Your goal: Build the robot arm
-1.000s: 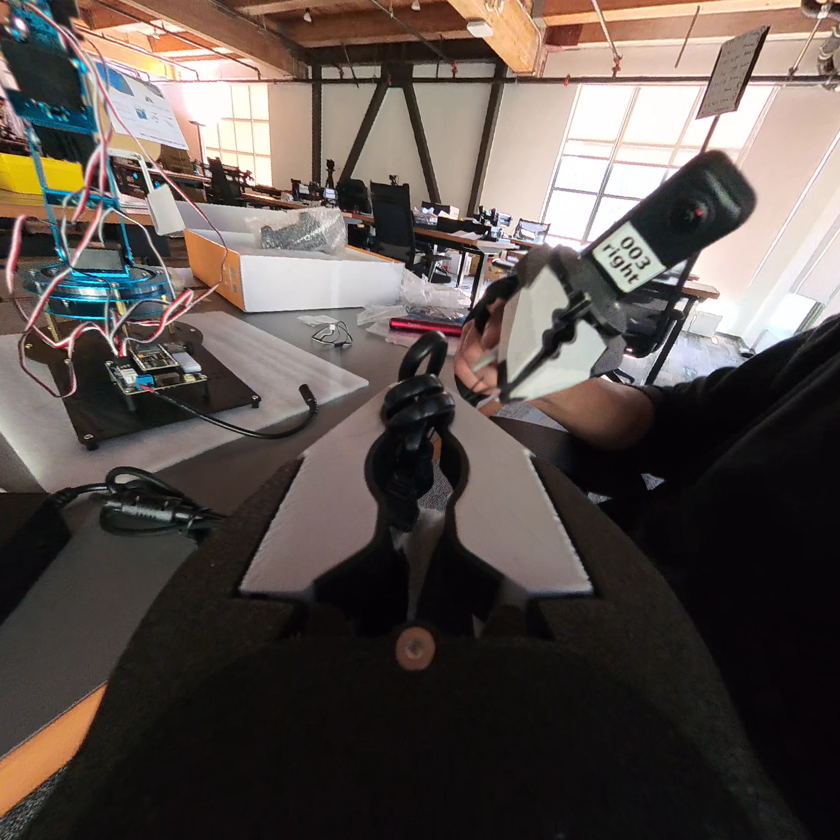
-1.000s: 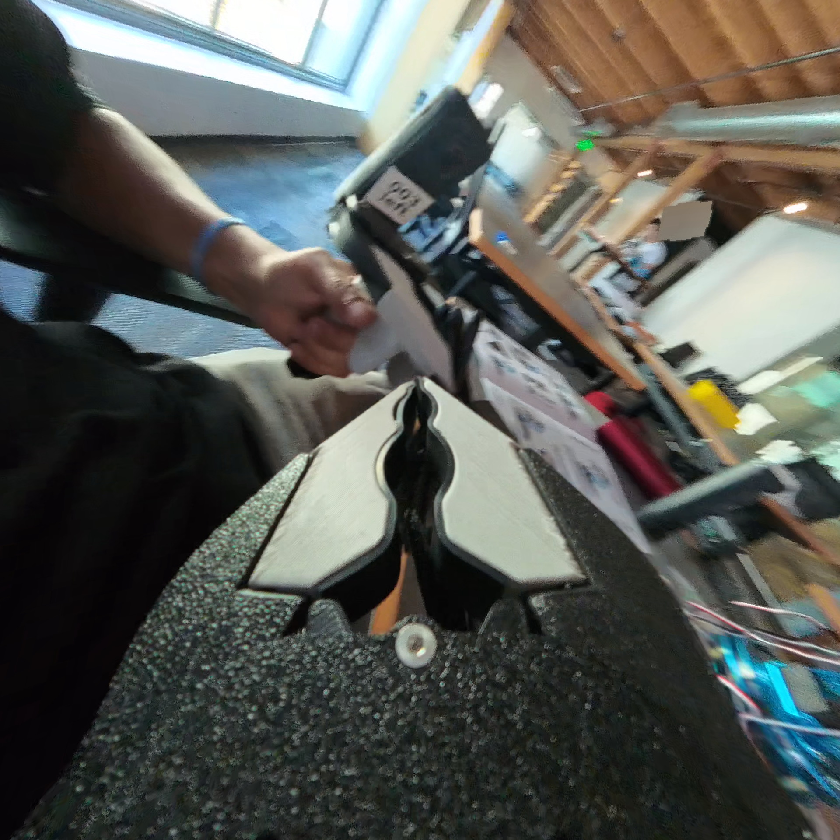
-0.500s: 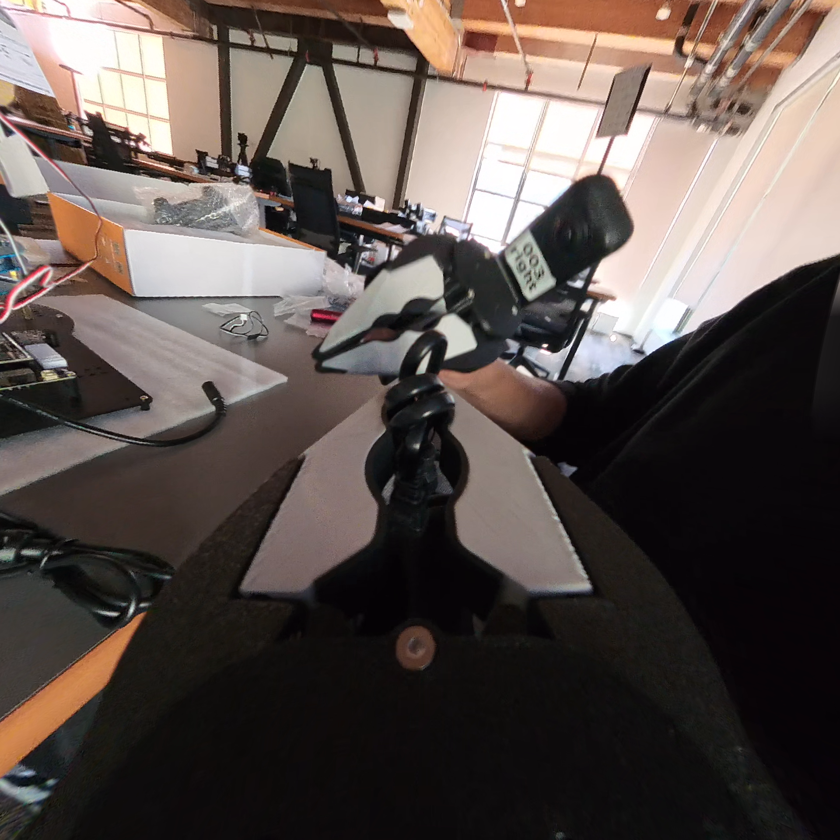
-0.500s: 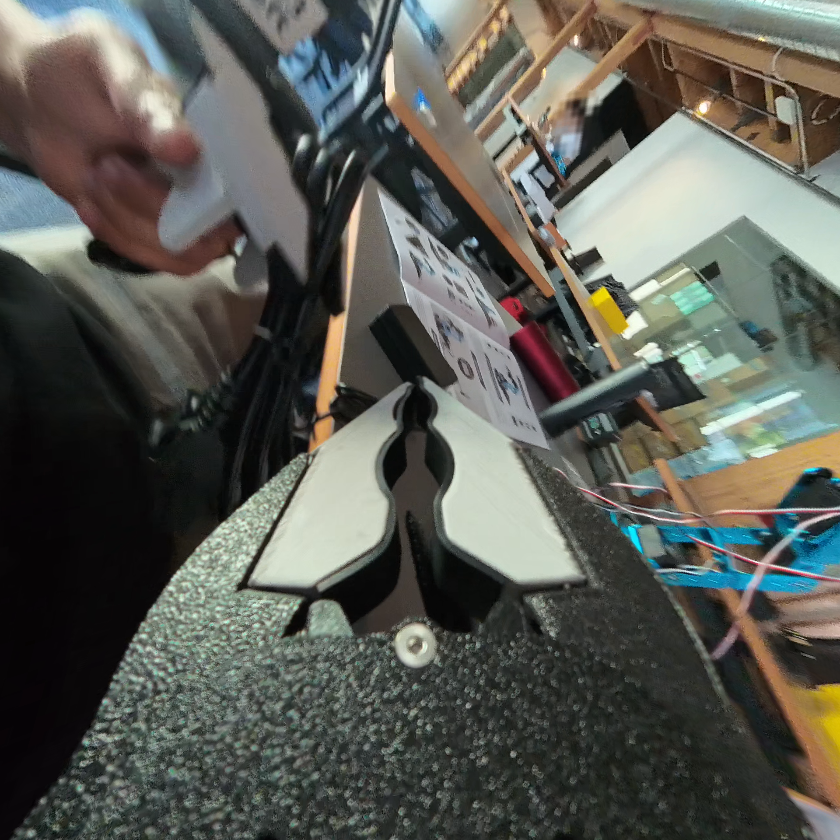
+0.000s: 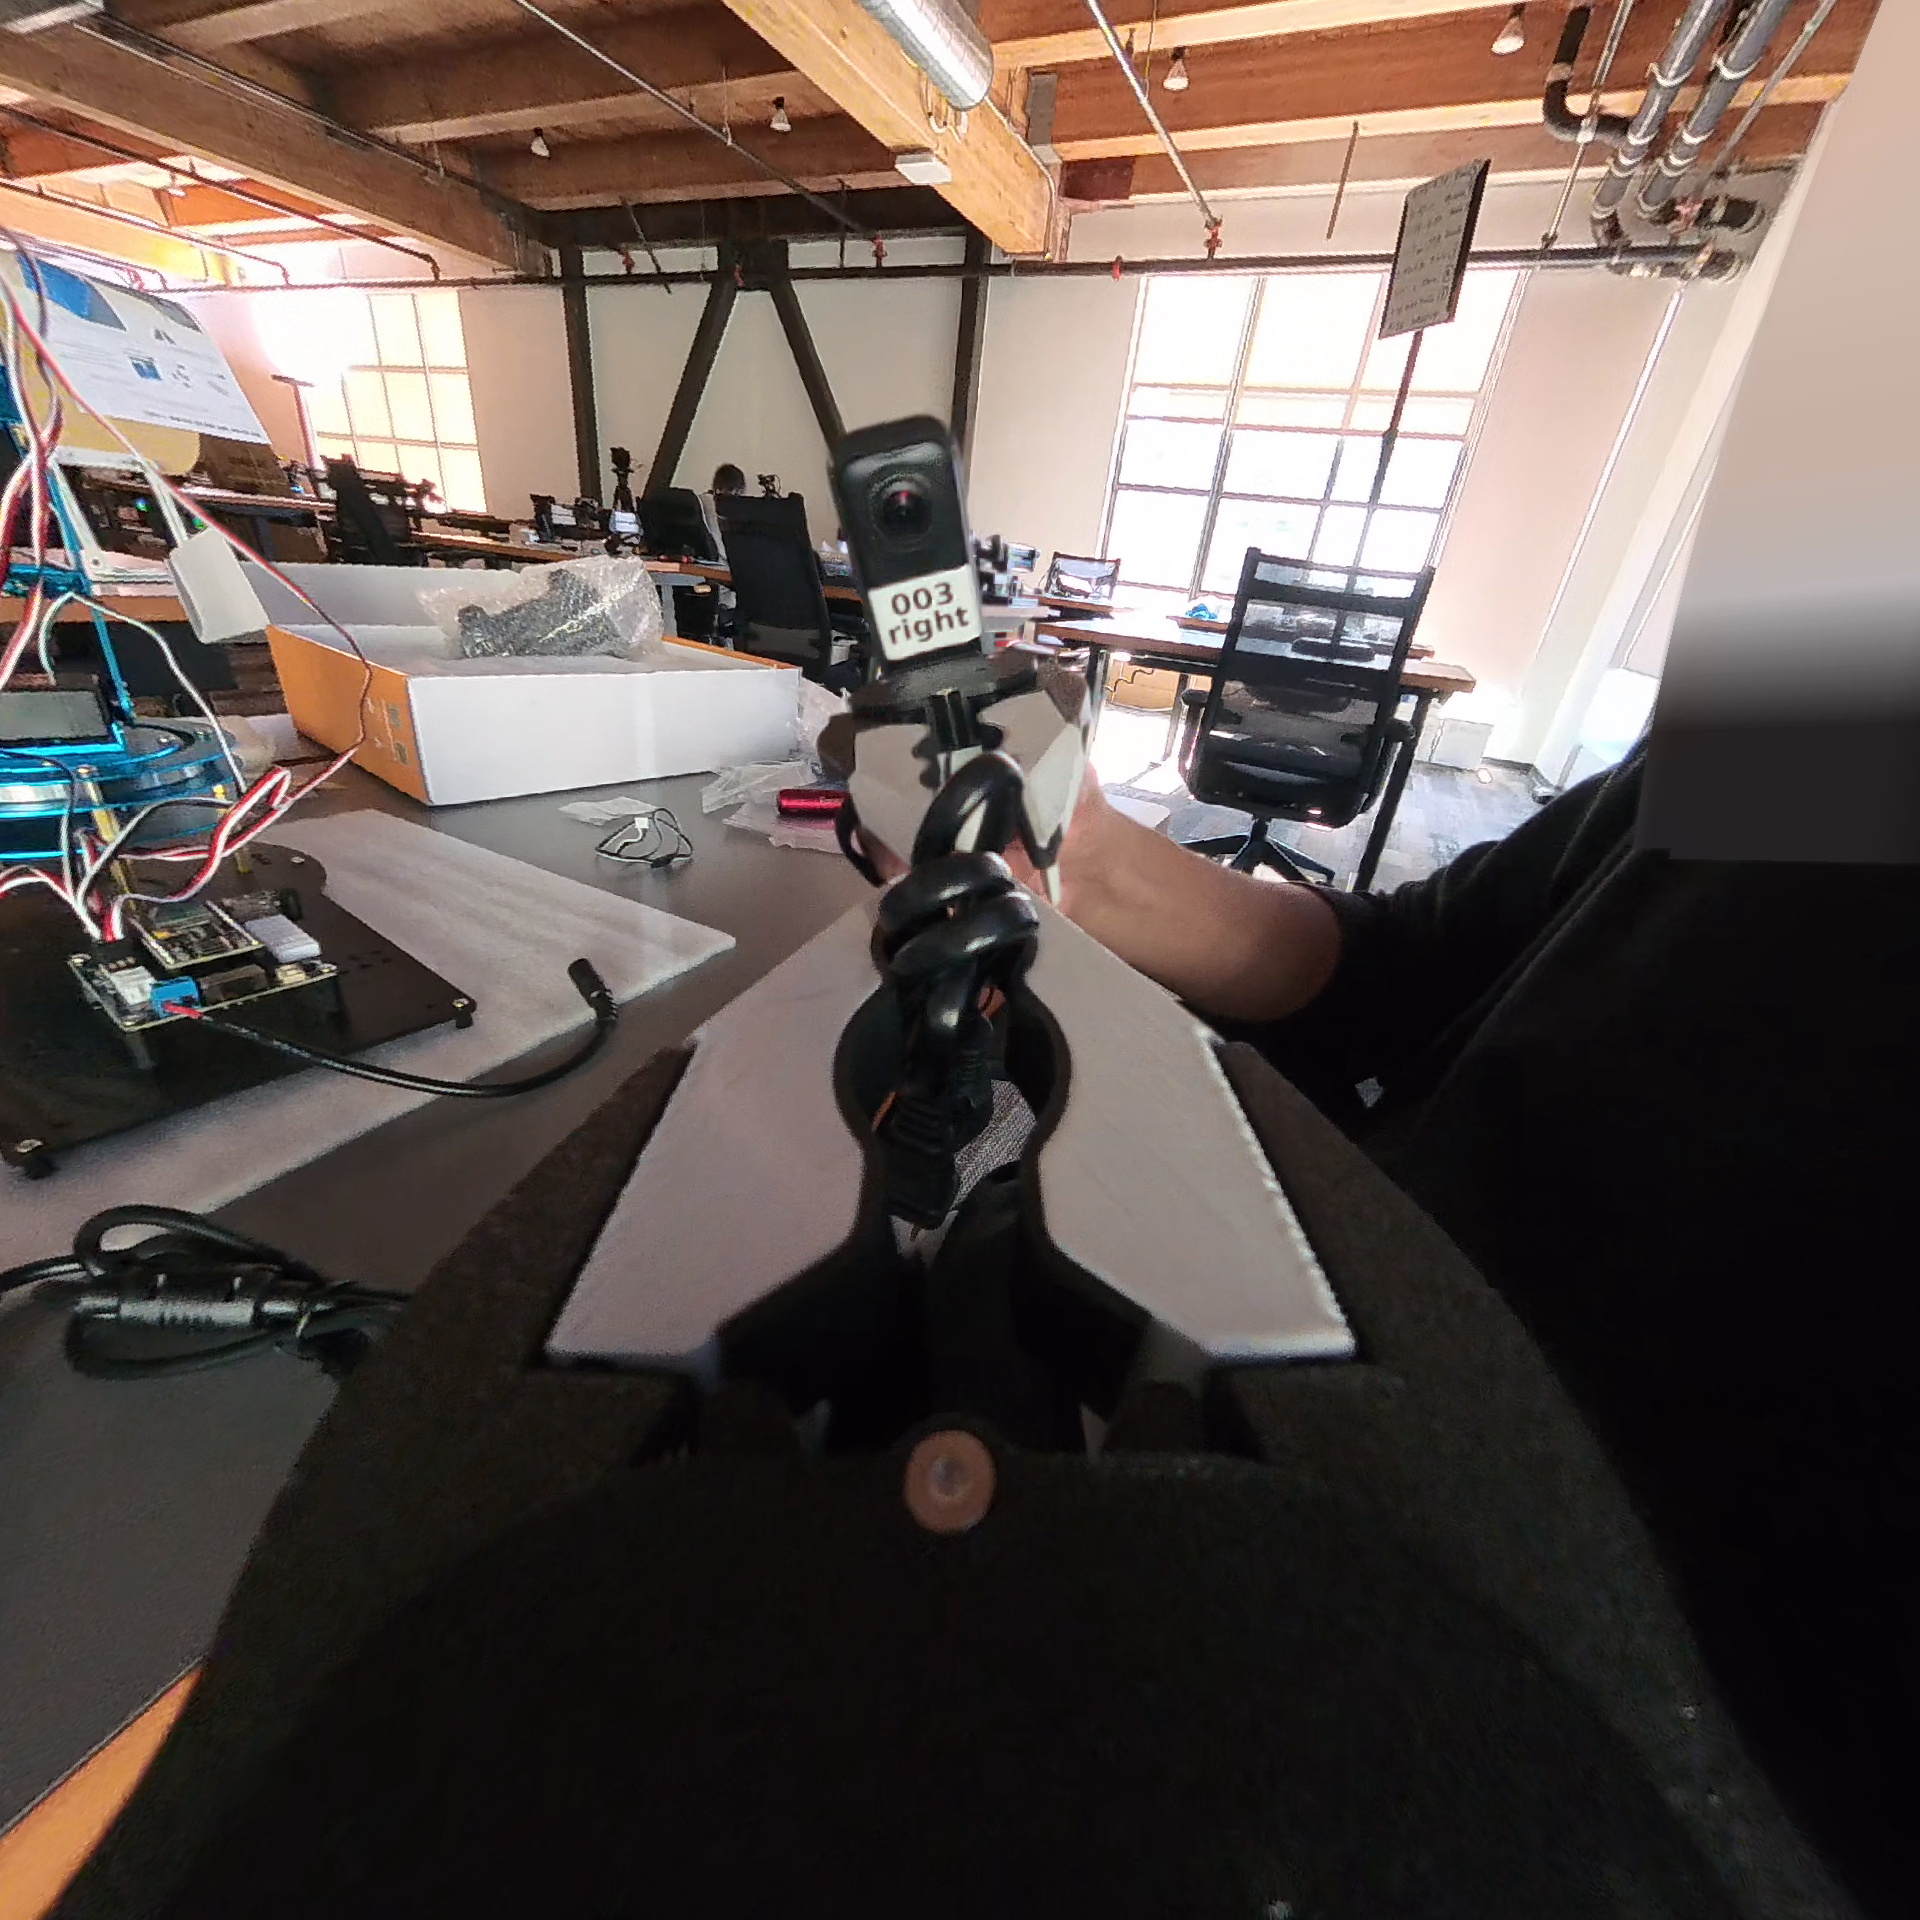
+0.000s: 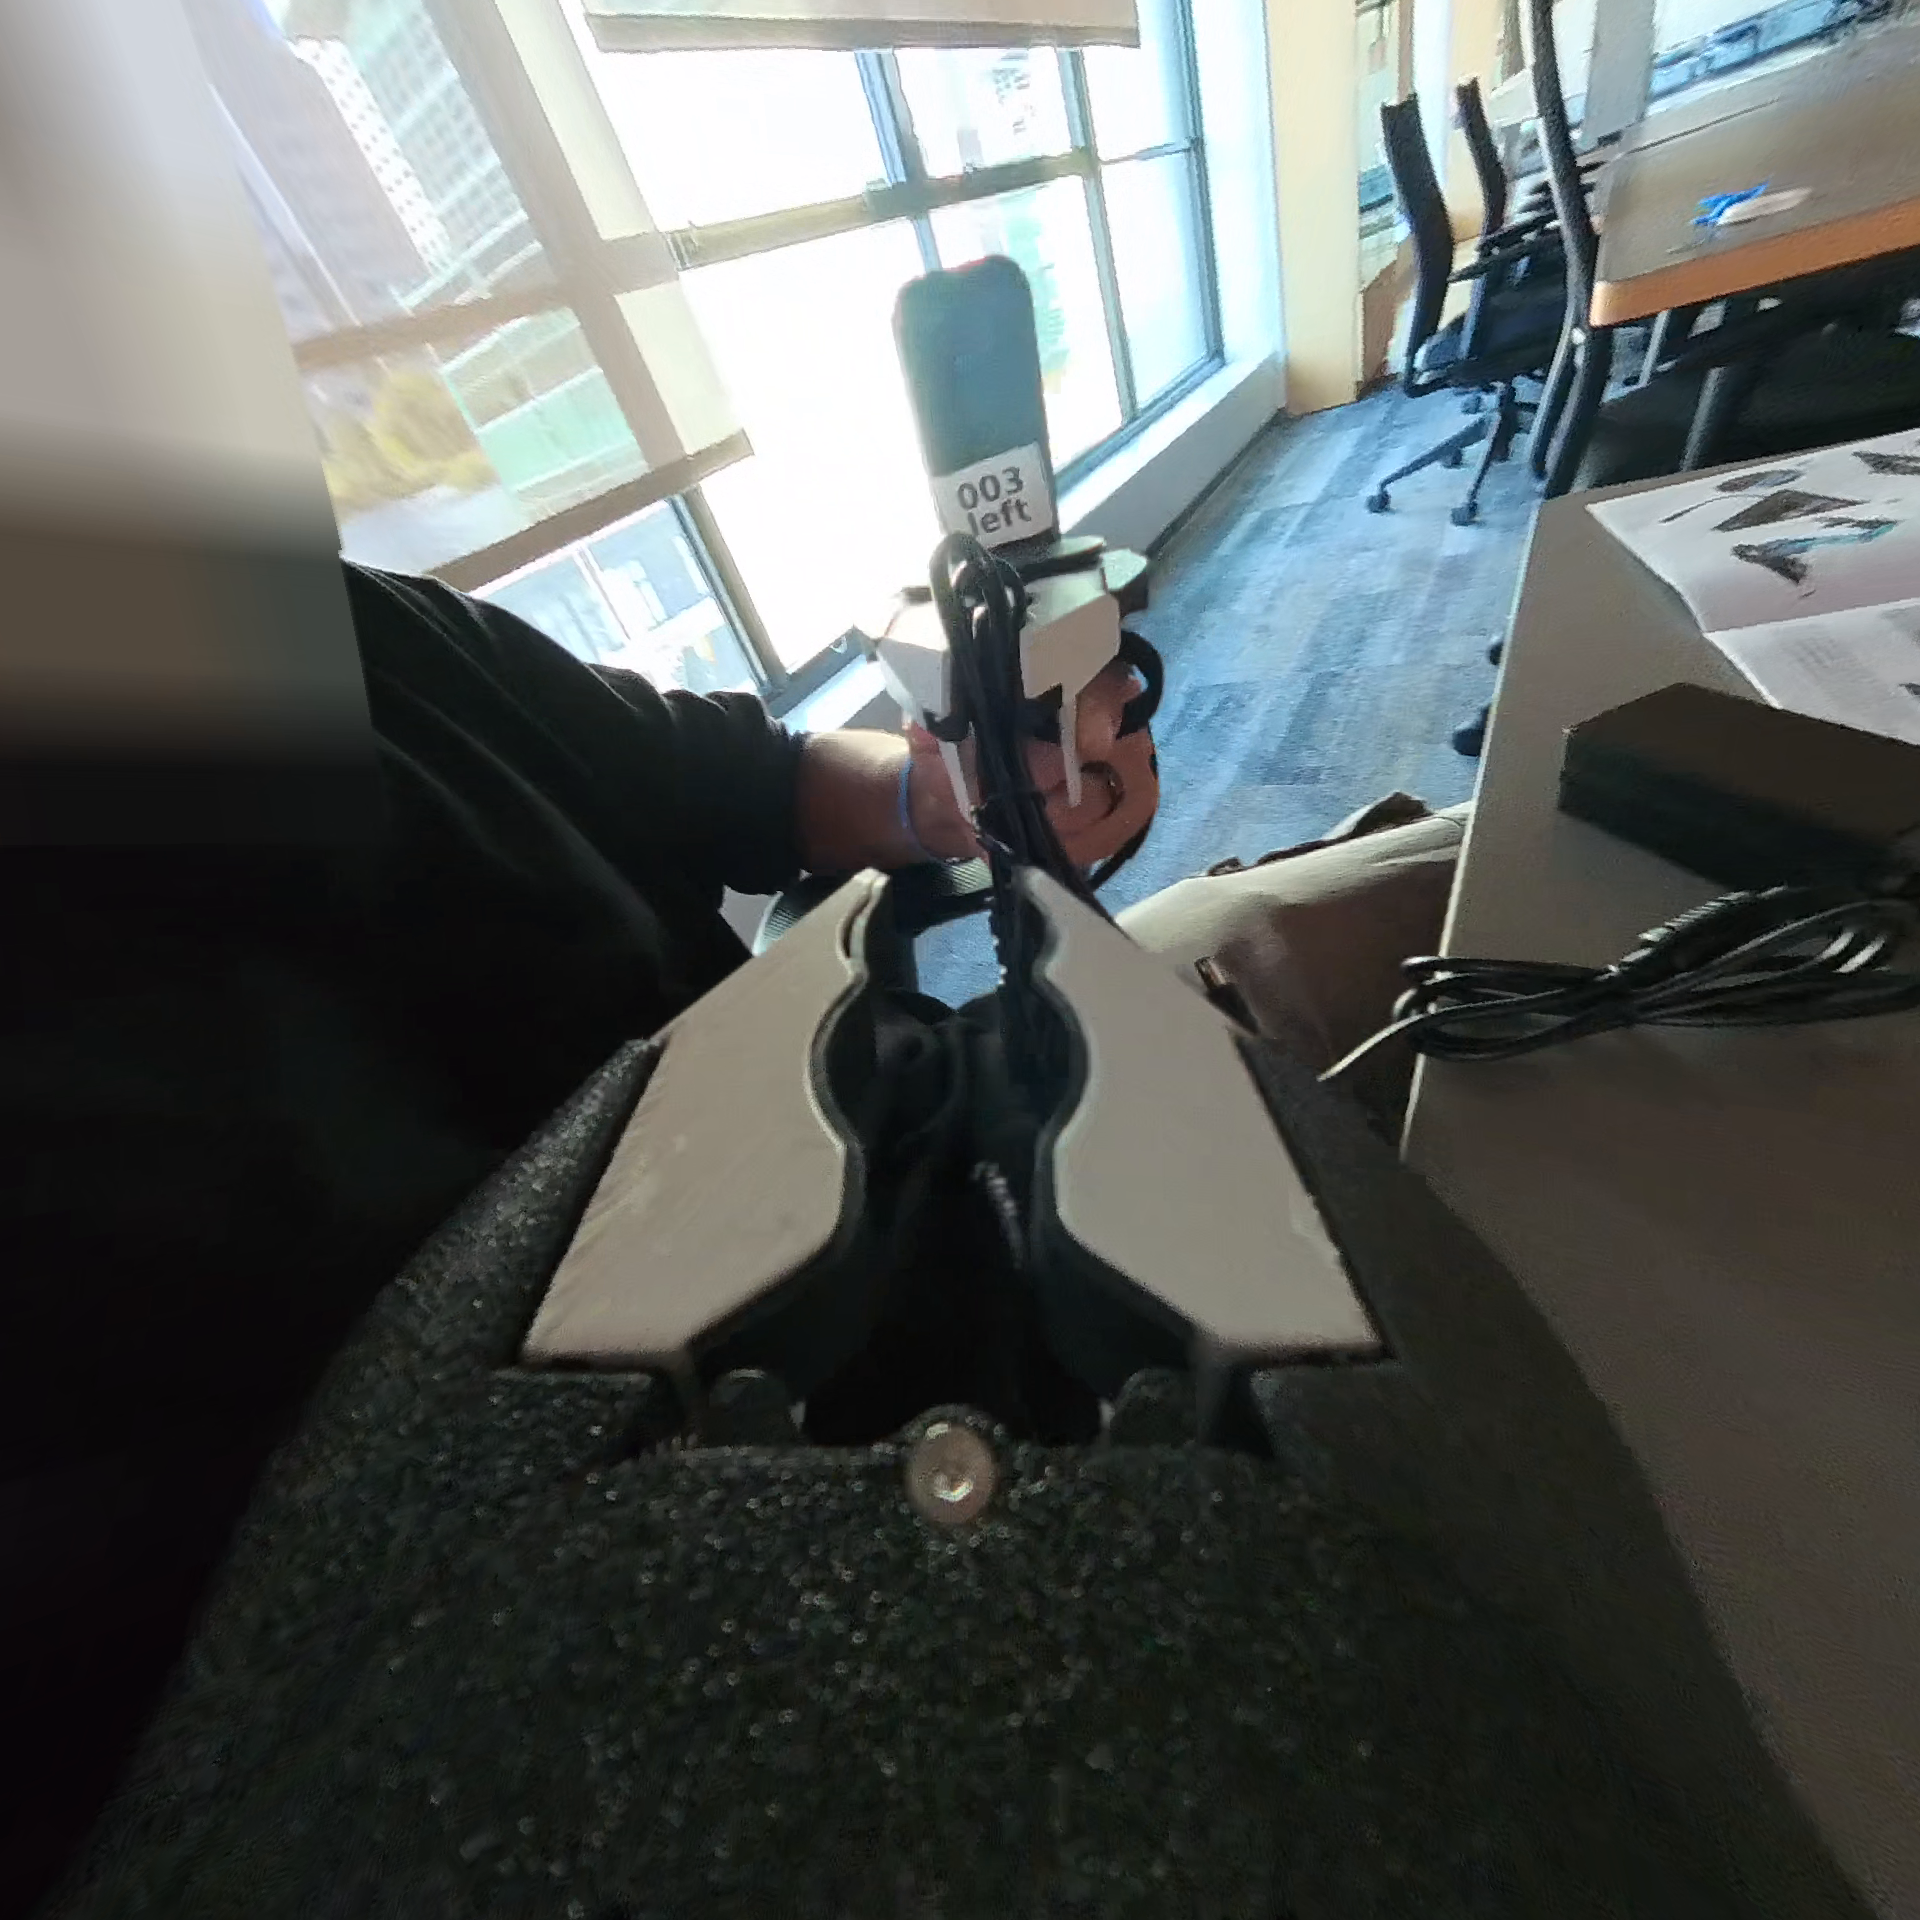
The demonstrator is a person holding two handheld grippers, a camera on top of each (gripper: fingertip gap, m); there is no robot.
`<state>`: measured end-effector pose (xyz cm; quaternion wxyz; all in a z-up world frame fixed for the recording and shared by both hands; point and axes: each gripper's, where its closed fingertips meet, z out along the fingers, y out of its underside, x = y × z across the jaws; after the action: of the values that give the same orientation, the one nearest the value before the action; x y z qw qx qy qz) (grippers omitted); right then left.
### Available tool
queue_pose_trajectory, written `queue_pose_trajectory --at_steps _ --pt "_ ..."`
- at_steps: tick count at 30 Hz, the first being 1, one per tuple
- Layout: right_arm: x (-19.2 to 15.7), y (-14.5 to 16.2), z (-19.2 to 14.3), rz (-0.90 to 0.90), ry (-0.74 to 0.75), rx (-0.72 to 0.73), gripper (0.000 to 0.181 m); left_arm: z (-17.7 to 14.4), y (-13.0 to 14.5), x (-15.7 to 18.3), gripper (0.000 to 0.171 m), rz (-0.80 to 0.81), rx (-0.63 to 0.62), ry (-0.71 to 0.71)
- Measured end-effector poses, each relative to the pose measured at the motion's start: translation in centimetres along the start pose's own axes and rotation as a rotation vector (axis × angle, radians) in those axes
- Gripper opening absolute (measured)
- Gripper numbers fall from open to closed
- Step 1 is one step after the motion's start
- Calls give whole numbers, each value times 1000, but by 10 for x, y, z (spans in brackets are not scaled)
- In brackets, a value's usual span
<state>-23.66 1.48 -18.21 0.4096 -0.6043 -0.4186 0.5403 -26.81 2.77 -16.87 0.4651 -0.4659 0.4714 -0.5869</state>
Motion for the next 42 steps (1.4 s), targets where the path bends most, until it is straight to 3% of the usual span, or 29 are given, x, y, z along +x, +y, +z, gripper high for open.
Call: queue_pose_trajectory --at_steps 2,11,15,19,21,25,28,31,35,38,40,42 --pt "-2 -2 1 4 -29 18 3 0 0 1 10 1 2 1" --pt "18 5 2 -7 83 -4 17 1 2 1 10 -9 -2 8" --pt "15 3 1 -16 61 7 1 1 2 0 10 -6 -4 2" --pt "16 6 3 -66 101 -21 0 0 -1 -1 10 -9 0 -2" --pt "17 4 4 -58 112 -7 17 0 -1 -1 10 -4 0 -6" --pt "19 8 7 -24 101 -23 22 -1 -1 -1 10 -6 2 -2" --pt "16 5 8 -35 84 2 3 0 -1 -1 11 -2 -3 -3" --pt "17 6 8 -77 107 -14 0 0 -1 0 10 -6 -3 -3" --pt "21 11 11 -189 179 -61 0 -1 -8 -3 10 -145 46 18" --pt "32 1 10 -389 370 -81 0 0 -6 -10 9 -352 96 65" --pt "36 -8 8 -571 522 -107 0 2 0 -12 9 -388 92 78" --pt "30 -17 8 -673 584 -84 0 5 3 -11 10 -352 71 74"
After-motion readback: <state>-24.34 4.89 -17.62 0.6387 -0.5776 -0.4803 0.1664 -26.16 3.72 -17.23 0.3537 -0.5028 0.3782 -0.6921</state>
